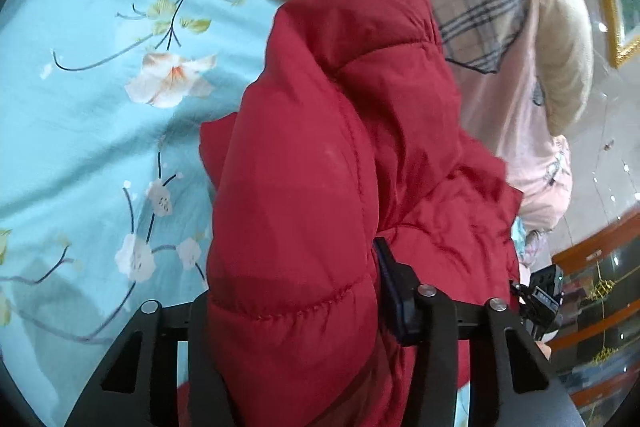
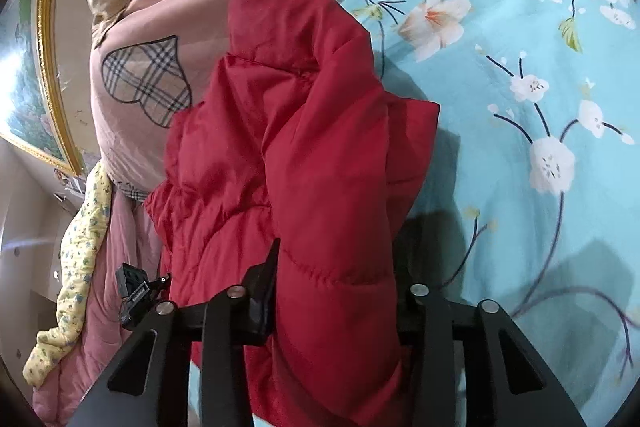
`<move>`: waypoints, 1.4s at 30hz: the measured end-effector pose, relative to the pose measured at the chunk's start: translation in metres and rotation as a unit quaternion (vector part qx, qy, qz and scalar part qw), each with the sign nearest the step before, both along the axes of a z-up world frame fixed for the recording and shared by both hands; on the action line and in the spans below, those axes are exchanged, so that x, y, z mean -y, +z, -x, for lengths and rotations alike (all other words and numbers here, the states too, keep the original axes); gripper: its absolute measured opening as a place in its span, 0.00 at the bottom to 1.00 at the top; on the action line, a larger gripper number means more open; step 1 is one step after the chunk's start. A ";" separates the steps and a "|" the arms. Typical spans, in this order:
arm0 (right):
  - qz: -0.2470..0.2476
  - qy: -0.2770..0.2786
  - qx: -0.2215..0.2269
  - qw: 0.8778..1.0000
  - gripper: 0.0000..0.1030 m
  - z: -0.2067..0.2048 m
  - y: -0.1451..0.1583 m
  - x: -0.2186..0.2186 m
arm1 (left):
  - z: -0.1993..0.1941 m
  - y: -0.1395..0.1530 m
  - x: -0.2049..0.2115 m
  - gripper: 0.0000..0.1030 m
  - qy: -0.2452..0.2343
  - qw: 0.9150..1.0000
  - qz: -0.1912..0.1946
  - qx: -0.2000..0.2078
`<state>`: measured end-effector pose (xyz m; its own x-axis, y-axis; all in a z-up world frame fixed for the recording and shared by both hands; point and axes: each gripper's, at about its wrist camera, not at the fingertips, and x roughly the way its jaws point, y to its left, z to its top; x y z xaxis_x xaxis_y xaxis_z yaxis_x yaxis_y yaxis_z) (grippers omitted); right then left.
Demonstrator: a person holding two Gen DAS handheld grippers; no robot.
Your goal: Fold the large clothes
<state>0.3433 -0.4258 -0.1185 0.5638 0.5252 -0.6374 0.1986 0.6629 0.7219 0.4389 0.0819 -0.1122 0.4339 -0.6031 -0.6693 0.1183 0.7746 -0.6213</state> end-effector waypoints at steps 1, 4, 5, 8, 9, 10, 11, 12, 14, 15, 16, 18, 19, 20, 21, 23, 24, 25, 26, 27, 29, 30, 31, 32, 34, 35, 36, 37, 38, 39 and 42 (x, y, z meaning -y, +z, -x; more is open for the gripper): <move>0.003 0.001 0.002 1.000 0.36 0.002 0.005 -0.003 | 0.007 0.006 0.000 0.44 -0.005 1.000 0.000 0.005; 0.006 0.005 0.010 1.000 0.35 0.019 0.019 -0.011 | 0.028 0.020 -0.006 0.43 -0.019 1.000 0.005 0.012; 0.005 0.006 0.012 1.000 0.35 0.025 0.022 -0.013 | 0.037 0.024 -0.007 0.43 -0.025 1.000 0.009 0.013; 0.000 0.010 0.014 1.000 0.35 0.051 0.033 -0.021 | 0.066 0.038 -0.018 0.42 -0.040 0.999 0.015 0.019; 0.000 0.010 0.014 1.000 0.35 0.059 0.035 -0.023 | 0.076 0.040 -0.020 0.42 -0.044 0.999 0.019 0.018; -0.003 0.010 0.012 1.000 0.35 0.069 0.037 -0.025 | 0.086 0.040 -0.026 0.42 -0.047 0.998 0.022 0.018; -0.005 0.010 0.012 1.000 0.35 0.077 0.038 -0.026 | 0.097 0.039 -0.029 0.42 -0.050 0.998 0.027 0.015; -0.008 0.011 0.013 1.000 0.34 0.089 0.040 -0.029 | 0.105 0.040 -0.038 0.42 -0.052 0.998 0.032 0.011; -0.021 0.009 0.011 1.000 0.35 0.112 0.039 -0.032 | 0.122 0.035 -0.046 0.42 -0.055 0.998 0.041 0.003; -0.027 0.007 0.011 1.000 0.35 0.124 0.038 -0.032 | 0.131 0.031 -0.050 0.42 -0.056 0.997 0.044 -0.002; -0.031 0.006 0.011 0.999 0.35 0.133 0.036 -0.034 | 0.139 0.025 -0.053 0.42 -0.055 0.997 0.047 -0.008; -0.035 0.006 0.008 0.999 0.35 0.149 0.033 -0.035 | 0.151 0.023 -0.059 0.42 -0.051 0.997 0.048 -0.012; -0.032 0.006 0.009 0.999 0.35 0.157 0.030 -0.037 | 0.155 0.020 -0.062 0.42 -0.048 0.998 0.046 -0.014; -0.029 0.005 0.010 1.000 0.35 0.161 0.030 -0.038 | 0.158 0.014 -0.064 0.43 -0.040 0.998 0.040 -0.017; -0.018 0.001 0.012 1.000 0.35 0.167 0.027 -0.039 | 0.164 0.015 -0.067 0.43 -0.035 0.999 0.033 -0.019; 0.005 -0.009 0.016 1.000 0.35 0.169 0.026 -0.043 | 0.168 0.013 -0.064 0.45 -0.023 1.000 0.007 -0.019; 0.007 -0.013 0.020 1.000 0.36 0.169 0.026 -0.044 | 0.167 0.011 -0.057 0.46 -0.018 1.000 -0.007 -0.016; 0.009 -0.018 0.023 1.000 0.37 0.169 0.026 -0.044 | 0.167 0.011 -0.050 0.47 -0.013 1.000 -0.025 -0.011; 0.013 -0.027 0.024 0.999 0.37 0.167 0.024 -0.043 | 0.169 0.011 -0.047 0.48 -0.010 0.999 -0.042 -0.007; 0.015 -0.031 0.023 0.999 0.38 0.166 0.022 -0.043 | 0.171 0.011 -0.043 0.50 -0.008 0.998 -0.058 -0.001; 0.028 -0.041 0.020 0.999 0.42 0.163 0.017 -0.043 | 0.172 0.011 -0.034 0.54 -0.005 0.996 -0.094 0.012; 0.029 -0.043 0.019 0.998 0.44 0.164 0.014 -0.041 | 0.175 0.011 -0.031 0.57 -0.005 0.995 -0.102 0.014; 0.024 -0.048 0.018 0.998 0.45 0.164 0.010 -0.040 | 0.176 0.010 -0.029 0.59 -0.005 0.994 -0.110 0.016; 0.022 -0.050 0.019 0.998 0.46 0.165 0.007 -0.038 | 0.176 0.008 -0.027 0.65 -0.001 0.993 -0.118 0.018; 0.022 -0.054 0.019 0.998 0.51 0.168 0.005 -0.036 | 0.180 0.005 -0.028 0.74 0.010 0.992 -0.127 0.015; 0.017 -0.057 0.019 0.998 0.52 0.168 0.003 -0.035 | 0.183 0.007 -0.030 0.76 0.015 0.992 -0.128 0.015; 0.014 -0.061 0.017 0.998 0.54 0.169 0.002 -0.035 | 0.186 0.010 -0.031 0.76 0.016 0.992 -0.124 0.018; 0.015 -0.063 0.015 0.998 0.58 0.170 0.002 -0.034 | 0.190 0.013 -0.032 0.77 0.019 0.992 -0.124 0.020; 0.020 -0.067 0.010 0.998 0.60 0.170 0.002 -0.034 | 0.192 0.015 -0.031 0.78 0.022 0.991 -0.127 0.022; 0.024 -0.068 0.008 0.997 0.63 0.170 0.002 -0.034 | 0.195 0.019 -0.032 0.78 0.027 0.991 -0.132 0.026; 0.038 -0.073 0.005 0.997 0.67 0.173 0.004 -0.035 | 0.206 0.033 -0.034 0.80 0.039 0.986 -0.156 0.042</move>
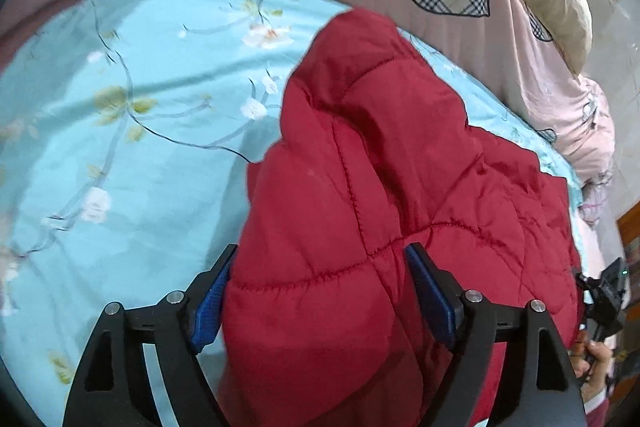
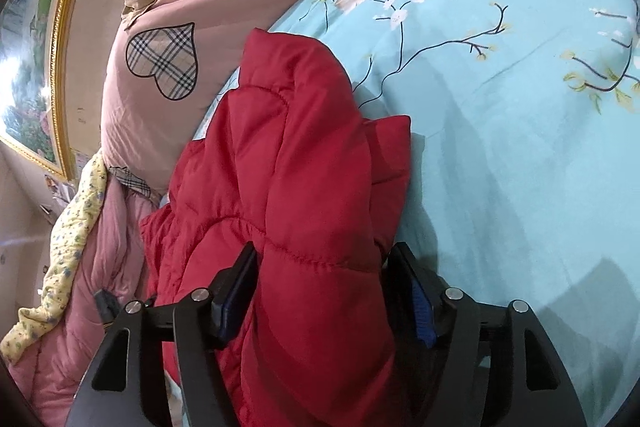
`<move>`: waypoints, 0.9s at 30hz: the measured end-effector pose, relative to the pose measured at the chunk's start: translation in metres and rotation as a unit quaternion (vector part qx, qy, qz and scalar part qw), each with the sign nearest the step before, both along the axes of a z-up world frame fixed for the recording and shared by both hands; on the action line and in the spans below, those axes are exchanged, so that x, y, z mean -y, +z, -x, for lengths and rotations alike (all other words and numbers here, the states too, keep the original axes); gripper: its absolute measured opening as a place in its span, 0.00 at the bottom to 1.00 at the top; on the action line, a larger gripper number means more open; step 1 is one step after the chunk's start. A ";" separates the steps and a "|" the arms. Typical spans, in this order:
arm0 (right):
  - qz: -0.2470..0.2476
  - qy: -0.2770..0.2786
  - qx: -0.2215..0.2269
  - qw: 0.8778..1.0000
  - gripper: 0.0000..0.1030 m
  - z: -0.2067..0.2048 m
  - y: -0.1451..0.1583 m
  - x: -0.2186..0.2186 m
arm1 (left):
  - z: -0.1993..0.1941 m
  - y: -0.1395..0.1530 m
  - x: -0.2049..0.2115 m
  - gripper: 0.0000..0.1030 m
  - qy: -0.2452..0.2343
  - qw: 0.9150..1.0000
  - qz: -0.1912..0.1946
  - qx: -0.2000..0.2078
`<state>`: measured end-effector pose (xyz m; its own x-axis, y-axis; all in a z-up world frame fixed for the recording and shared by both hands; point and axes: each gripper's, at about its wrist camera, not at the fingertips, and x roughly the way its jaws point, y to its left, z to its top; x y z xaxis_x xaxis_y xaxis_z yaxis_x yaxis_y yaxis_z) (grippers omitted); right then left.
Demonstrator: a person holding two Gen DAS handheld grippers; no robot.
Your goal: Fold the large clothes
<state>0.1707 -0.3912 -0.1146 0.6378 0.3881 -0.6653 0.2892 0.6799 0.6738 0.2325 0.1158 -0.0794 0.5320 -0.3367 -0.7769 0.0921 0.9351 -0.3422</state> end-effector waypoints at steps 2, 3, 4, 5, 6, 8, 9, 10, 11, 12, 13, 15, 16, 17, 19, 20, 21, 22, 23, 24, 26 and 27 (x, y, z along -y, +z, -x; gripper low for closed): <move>0.019 -0.005 -0.002 1.000 0.71 0.003 0.004 -0.002 | 0.007 0.011 0.001 0.81 0.010 1.000 -0.016 0.019; 0.032 -0.008 -0.001 0.999 0.71 0.004 0.008 -0.004 | 0.013 0.019 0.000 0.82 0.019 0.999 -0.026 0.030; 0.040 -0.011 0.002 0.999 0.71 0.006 0.011 -0.005 | 0.017 0.023 -0.001 0.83 0.025 0.999 -0.032 0.036; 0.055 -0.015 0.004 0.998 0.71 0.008 0.016 -0.008 | 0.022 0.028 -0.001 0.83 0.032 0.998 -0.036 0.043; 0.065 -0.018 0.003 0.998 0.72 0.009 0.017 -0.009 | 0.027 0.033 -0.002 0.83 0.036 0.998 -0.036 0.049; 0.084 -0.021 0.001 0.996 0.72 0.010 0.021 -0.013 | 0.038 0.042 -0.001 0.83 0.026 0.998 -0.019 0.057; 0.092 -0.021 -0.001 0.996 0.72 0.009 0.023 -0.015 | 0.042 0.045 0.001 0.83 0.021 0.998 -0.015 0.060; 0.099 -0.021 -0.004 0.995 0.72 0.009 0.024 -0.016 | 0.048 0.048 0.003 0.83 0.013 0.998 -0.014 0.063; 0.104 -0.023 -0.004 0.994 0.72 0.009 0.025 -0.017 | 0.055 0.052 0.009 0.83 0.002 0.998 -0.019 0.068; 0.111 -0.025 -0.004 0.994 0.72 0.009 0.027 -0.018 | 0.058 0.054 0.012 0.83 -0.004 0.997 -0.023 0.071; 0.119 -0.028 -0.004 0.992 0.72 0.010 0.030 -0.019 | 0.062 0.057 0.016 0.83 -0.011 0.997 -0.027 0.075; 0.140 -0.038 0.008 0.989 0.72 0.014 0.041 -0.021 | 0.072 0.061 0.024 0.83 -0.026 0.996 -0.035 0.079; 0.143 -0.043 0.016 0.989 0.72 0.016 0.046 -0.022 | 0.076 0.063 0.028 0.83 -0.032 0.996 -0.036 0.080; 0.144 -0.045 0.024 0.988 0.72 0.018 0.051 -0.023 | 0.080 0.063 0.031 0.83 -0.039 0.995 -0.036 0.080; 0.149 -0.045 0.035 0.987 0.72 0.022 0.059 -0.023 | 0.086 0.064 0.036 0.83 -0.048 0.995 -0.035 0.079; 0.153 -0.045 0.036 0.987 0.72 0.023 0.061 -0.025 | 0.086 0.064 0.038 0.83 -0.052 0.995 -0.034 0.078; 0.158 -0.045 0.039 0.986 0.72 0.025 0.064 -0.027 | 0.088 0.064 0.040 0.83 -0.056 0.995 -0.035 0.077; 0.158 -0.043 0.043 0.986 0.72 0.026 0.066 -0.028 | 0.091 0.064 0.043 0.83 -0.059 0.995 -0.036 0.076; 0.158 -0.041 0.046 0.985 0.72 0.028 0.069 -0.029 | 0.093 0.065 0.045 0.83 -0.064 0.994 -0.037 0.075; 0.159 -0.041 0.047 0.985 0.72 0.029 0.070 -0.030 | 0.092 0.065 0.047 0.83 -0.065 0.994 -0.037 0.075; 0.164 -0.041 0.049 0.984 0.72 0.032 0.073 -0.033 | 0.093 0.064 0.051 0.83 -0.070 0.994 -0.037 0.075; 0.166 -0.040 0.052 0.984 0.72 0.033 0.075 -0.037 | 0.095 0.065 0.053 0.83 -0.074 0.994 -0.039 0.075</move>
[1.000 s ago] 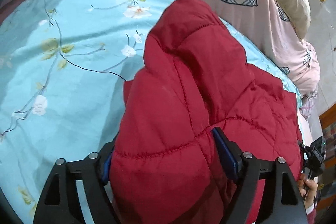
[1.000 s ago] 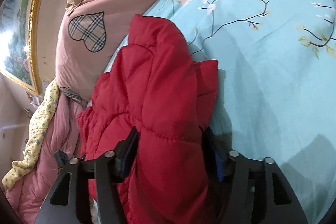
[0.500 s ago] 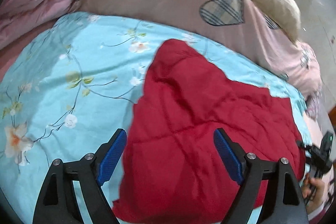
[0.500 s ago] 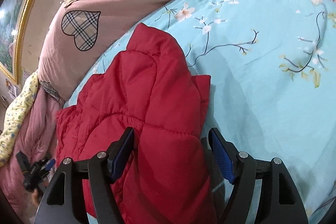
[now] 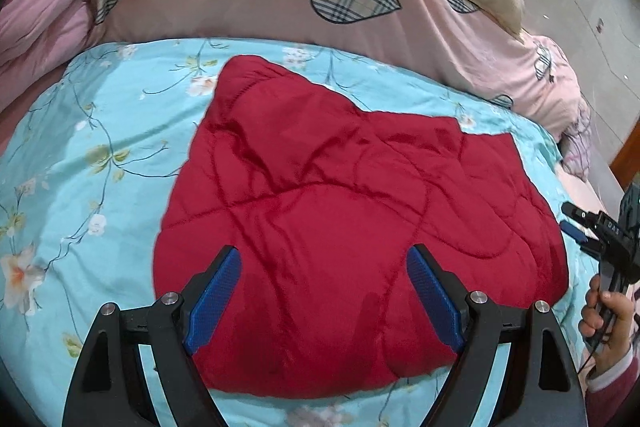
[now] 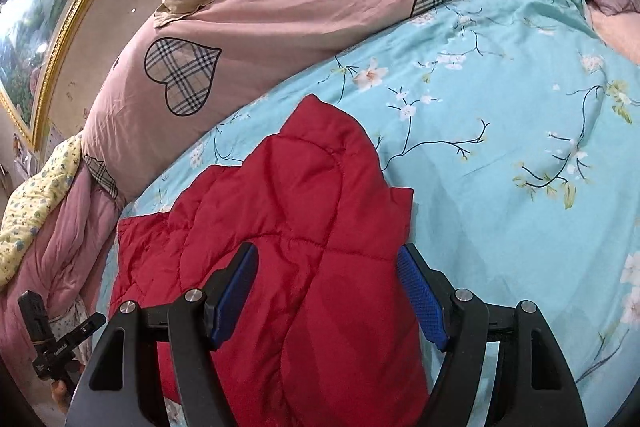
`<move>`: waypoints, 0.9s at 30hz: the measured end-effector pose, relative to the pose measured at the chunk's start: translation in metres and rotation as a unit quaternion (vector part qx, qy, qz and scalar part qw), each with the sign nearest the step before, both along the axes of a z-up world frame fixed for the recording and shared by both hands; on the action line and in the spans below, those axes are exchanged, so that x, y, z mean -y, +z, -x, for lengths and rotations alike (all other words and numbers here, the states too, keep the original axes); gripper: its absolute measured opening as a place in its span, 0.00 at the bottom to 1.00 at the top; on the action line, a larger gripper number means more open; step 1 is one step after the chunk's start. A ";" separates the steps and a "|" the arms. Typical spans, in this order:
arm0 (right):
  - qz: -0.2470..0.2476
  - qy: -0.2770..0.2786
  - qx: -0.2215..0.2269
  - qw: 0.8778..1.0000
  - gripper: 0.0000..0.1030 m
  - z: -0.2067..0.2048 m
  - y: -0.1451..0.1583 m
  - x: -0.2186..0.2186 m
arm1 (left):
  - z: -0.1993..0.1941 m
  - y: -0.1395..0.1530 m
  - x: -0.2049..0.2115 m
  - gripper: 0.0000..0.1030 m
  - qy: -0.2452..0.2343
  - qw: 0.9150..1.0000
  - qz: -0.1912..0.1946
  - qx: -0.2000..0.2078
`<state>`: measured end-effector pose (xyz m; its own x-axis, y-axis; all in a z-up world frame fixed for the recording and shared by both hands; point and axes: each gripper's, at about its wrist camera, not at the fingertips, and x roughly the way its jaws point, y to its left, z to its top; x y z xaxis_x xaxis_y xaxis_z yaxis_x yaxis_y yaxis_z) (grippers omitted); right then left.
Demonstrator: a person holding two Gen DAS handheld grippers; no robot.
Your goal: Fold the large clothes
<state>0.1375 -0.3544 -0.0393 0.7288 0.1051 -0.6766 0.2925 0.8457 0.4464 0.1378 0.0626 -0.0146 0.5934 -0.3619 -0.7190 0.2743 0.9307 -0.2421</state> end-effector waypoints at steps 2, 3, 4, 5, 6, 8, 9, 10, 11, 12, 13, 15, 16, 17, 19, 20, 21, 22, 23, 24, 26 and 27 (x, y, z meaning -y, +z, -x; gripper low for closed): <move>0.009 0.004 0.009 1.000 0.72 0.001 0.006 -0.008 | 0.003 0.001 0.004 0.83 -0.006 1.000 -0.006 0.003; 0.020 0.003 0.013 1.000 0.72 0.004 0.009 -0.012 | 0.004 0.001 0.005 0.83 -0.007 1.000 -0.008 0.005; 0.031 0.003 0.018 0.999 0.72 0.006 0.013 -0.017 | 0.005 0.002 0.006 0.83 -0.009 1.000 -0.011 0.007; 0.042 0.004 0.025 0.999 0.72 0.007 0.017 -0.022 | 0.006 0.002 0.006 0.83 -0.012 1.000 -0.014 0.010; 0.051 0.008 0.030 0.998 0.72 0.009 0.020 -0.027 | 0.007 0.003 0.007 0.83 -0.014 1.000 -0.016 0.012; 0.068 0.016 0.035 0.997 0.72 0.012 0.025 -0.039 | 0.009 0.003 0.010 0.83 -0.017 1.000 -0.020 0.016; 0.076 0.021 0.035 0.996 0.72 0.012 0.027 -0.044 | 0.010 0.003 0.012 0.83 -0.019 0.999 -0.022 0.017; 0.085 0.027 0.035 0.995 0.72 0.012 0.027 -0.050 | 0.011 0.003 0.013 0.83 -0.023 0.999 -0.022 0.016; 0.099 0.039 0.032 0.994 0.72 0.011 0.027 -0.061 | 0.013 0.002 0.016 0.83 -0.025 0.999 -0.022 0.015; 0.109 0.048 0.029 0.992 0.72 0.010 0.027 -0.070 | 0.015 0.002 0.017 0.83 -0.027 0.999 -0.023 0.015; 0.118 0.058 0.024 0.991 0.72 0.008 0.026 -0.080 | 0.017 0.001 0.020 0.83 -0.028 0.999 -0.027 0.016; 0.135 0.079 0.017 0.988 0.72 0.005 0.022 -0.099 | 0.021 0.000 0.026 0.83 -0.023 0.999 -0.038 0.020; 0.146 0.093 0.012 0.985 0.73 0.003 0.020 -0.110 | 0.024 -0.001 0.029 0.83 -0.018 0.999 -0.045 0.021; 0.154 0.103 0.008 0.983 0.73 0.002 0.017 -0.118 | 0.025 -0.003 0.031 0.83 -0.018 0.999 -0.047 0.019; 0.173 0.122 -0.003 0.977 0.74 -0.002 0.010 -0.135 | 0.027 -0.006 0.034 0.84 -0.021 0.999 -0.044 0.013; 0.177 0.126 -0.007 0.976 0.74 -0.003 0.009 -0.139 | 0.027 -0.008 0.036 0.85 -0.023 0.999 -0.041 0.009; 0.180 0.131 -0.015 0.975 0.74 -0.005 0.005 -0.144 | 0.026 -0.010 0.038 0.85 -0.026 0.999 -0.040 0.005; 0.180 0.133 -0.024 0.974 0.74 -0.009 0.000 -0.147 | 0.026 -0.012 0.040 0.85 -0.027 0.999 -0.042 0.001; 0.182 0.131 -0.034 0.974 0.74 -0.011 -0.004 -0.149 | 0.024 -0.015 0.043 0.85 -0.027 0.999 -0.046 -0.002; 0.183 0.129 -0.044 0.974 0.74 -0.014 -0.008 -0.149 | 0.022 -0.016 0.046 0.86 -0.025 0.998 -0.052 -0.004; 0.182 0.125 -0.048 0.974 0.76 -0.017 -0.012 -0.149 | 0.018 -0.018 0.051 0.90 -0.021 0.998 -0.065 -0.004; 0.184 0.123 -0.049 0.974 0.79 -0.019 -0.012 -0.150 | 0.014 -0.020 0.054 0.93 -0.019 0.997 -0.071 -0.004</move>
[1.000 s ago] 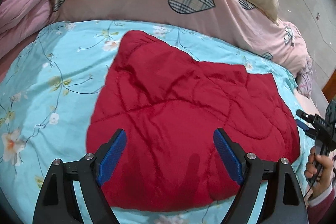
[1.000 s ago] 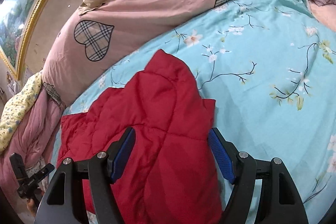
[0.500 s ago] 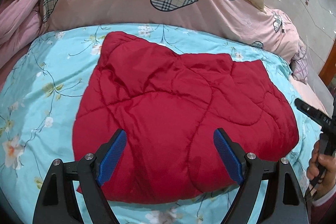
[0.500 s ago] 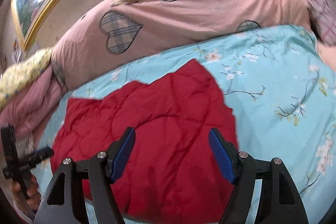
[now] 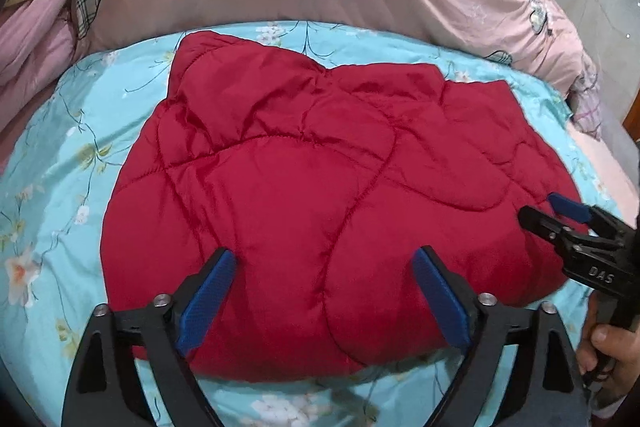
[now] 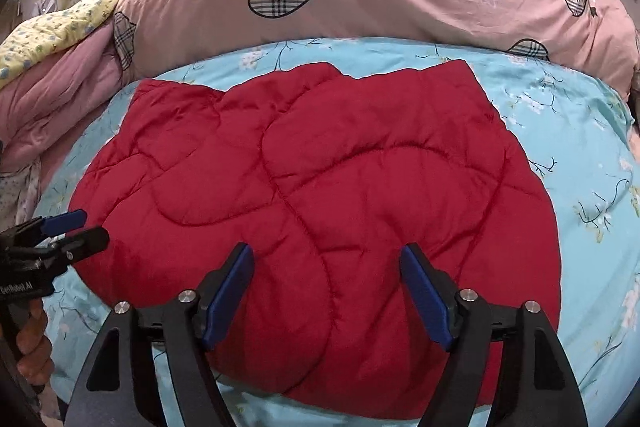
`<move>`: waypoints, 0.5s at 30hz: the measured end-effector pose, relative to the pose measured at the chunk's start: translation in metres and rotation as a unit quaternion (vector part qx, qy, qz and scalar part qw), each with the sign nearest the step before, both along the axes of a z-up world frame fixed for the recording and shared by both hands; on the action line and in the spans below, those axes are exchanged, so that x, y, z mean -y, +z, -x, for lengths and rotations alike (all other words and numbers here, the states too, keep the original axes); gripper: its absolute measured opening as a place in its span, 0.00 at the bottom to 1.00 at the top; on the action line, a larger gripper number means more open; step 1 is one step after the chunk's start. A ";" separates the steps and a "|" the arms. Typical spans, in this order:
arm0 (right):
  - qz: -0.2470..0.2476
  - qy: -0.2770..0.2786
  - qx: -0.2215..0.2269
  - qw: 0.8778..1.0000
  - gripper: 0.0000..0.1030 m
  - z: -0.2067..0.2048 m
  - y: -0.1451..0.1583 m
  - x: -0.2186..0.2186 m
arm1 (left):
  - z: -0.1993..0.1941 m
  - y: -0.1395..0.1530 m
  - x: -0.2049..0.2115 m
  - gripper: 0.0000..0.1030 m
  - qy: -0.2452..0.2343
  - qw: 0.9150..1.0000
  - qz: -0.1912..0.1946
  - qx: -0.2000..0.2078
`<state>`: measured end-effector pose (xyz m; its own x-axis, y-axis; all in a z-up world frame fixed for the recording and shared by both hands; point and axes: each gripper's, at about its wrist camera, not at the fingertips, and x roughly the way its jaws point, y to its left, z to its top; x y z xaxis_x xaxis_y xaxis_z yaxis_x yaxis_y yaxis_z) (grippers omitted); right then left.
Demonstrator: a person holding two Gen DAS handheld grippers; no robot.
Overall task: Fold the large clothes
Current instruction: 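Press and smooth the folded red coat flat with both open grippers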
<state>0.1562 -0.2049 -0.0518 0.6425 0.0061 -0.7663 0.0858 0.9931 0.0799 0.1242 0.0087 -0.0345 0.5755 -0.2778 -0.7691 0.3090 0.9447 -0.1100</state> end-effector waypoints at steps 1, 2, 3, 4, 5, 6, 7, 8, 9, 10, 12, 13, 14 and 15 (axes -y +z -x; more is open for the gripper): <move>0.004 -0.001 -0.002 1.000 0.80 -0.002 -0.001 0.000 | -0.005 -0.002 0.002 0.93 0.006 1.000 -0.006 -0.002; 0.011 -0.002 -0.007 1.000 0.81 -0.006 -0.002 0.000 | -0.010 -0.005 0.004 0.95 0.009 1.000 -0.009 -0.007; 0.013 -0.003 -0.010 1.000 0.81 -0.010 -0.003 0.000 | -0.017 -0.007 0.006 0.99 0.011 1.000 -0.011 -0.015; 0.015 -0.004 -0.013 1.000 0.82 -0.014 -0.003 0.001 | -0.025 -0.009 0.007 1.00 0.016 1.000 -0.012 -0.023; 0.018 -0.006 -0.018 1.000 0.83 -0.018 -0.004 0.002 | -0.032 -0.010 0.008 1.00 0.022 0.999 -0.011 -0.032; 0.019 -0.008 -0.022 1.000 0.85 -0.022 -0.006 0.004 | -0.037 -0.011 0.010 1.00 0.024 0.999 -0.011 -0.037; 0.017 -0.010 -0.025 0.999 0.87 -0.027 -0.007 0.008 | -0.044 -0.010 0.012 1.00 0.027 0.999 -0.011 -0.040; 0.011 -0.016 -0.029 0.999 0.87 -0.034 -0.009 0.014 | -0.052 -0.009 0.012 1.00 0.034 0.998 -0.009 -0.043; 0.007 -0.022 -0.033 0.999 0.87 -0.039 -0.009 0.018 | -0.059 -0.009 0.013 0.99 0.037 0.998 -0.007 -0.046; 0.001 -0.030 -0.038 0.999 0.88 -0.045 -0.009 0.023 | -0.067 -0.009 0.014 0.99 0.039 0.998 -0.008 -0.049; -0.006 -0.040 -0.043 0.998 0.88 -0.054 -0.008 0.031 | -0.083 -0.009 0.015 0.99 0.053 0.997 -0.015 -0.051; -0.005 -0.044 -0.045 0.998 0.88 -0.058 -0.008 0.034 | -0.092 -0.009 0.016 0.99 0.057 0.997 -0.018 -0.052; -0.004 -0.049 -0.049 0.998 0.88 -0.063 -0.009 0.037 | -0.098 -0.010 0.016 0.99 0.061 0.997 -0.020 -0.053; -0.006 -0.053 -0.052 0.997 0.88 -0.068 -0.010 0.042 | -0.107 -0.012 0.016 0.99 0.070 0.996 -0.021 -0.056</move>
<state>0.2239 -0.2466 -0.0619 0.5567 -0.0484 -0.8293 0.1992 0.9769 0.0767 0.2314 -0.0071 -0.0464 0.5158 -0.1678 -0.8401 0.1626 0.9820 -0.0963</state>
